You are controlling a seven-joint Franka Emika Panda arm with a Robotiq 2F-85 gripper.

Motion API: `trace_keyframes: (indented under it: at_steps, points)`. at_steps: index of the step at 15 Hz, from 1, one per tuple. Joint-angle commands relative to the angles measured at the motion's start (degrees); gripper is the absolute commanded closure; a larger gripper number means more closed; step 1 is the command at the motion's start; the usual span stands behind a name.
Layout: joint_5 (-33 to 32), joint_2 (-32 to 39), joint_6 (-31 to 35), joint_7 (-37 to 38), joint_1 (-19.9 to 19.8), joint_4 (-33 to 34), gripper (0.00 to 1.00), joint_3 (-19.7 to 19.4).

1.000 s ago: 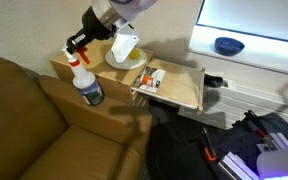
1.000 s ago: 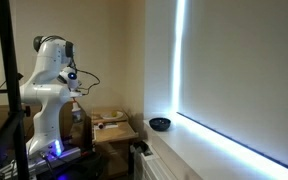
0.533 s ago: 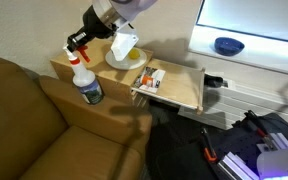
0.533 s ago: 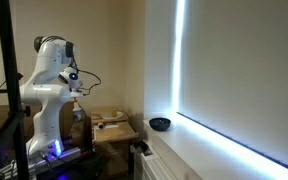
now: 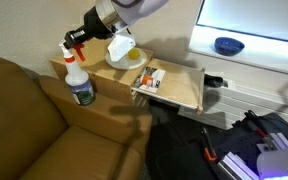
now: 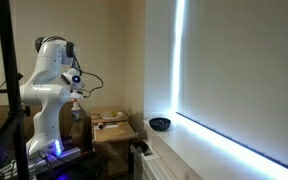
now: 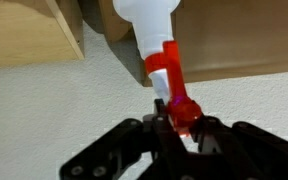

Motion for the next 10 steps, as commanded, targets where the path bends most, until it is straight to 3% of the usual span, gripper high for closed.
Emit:
trace_keyframes:
  at_steps: [1, 10]
  points:
    - [2.6, -0.4, -1.3, -3.0, 0.6, 0.1, 0.94, -1.1]
    - [5.1, -0.6, 1.1, -10.3, 2.9, 0.4, 0.94, -2.8]
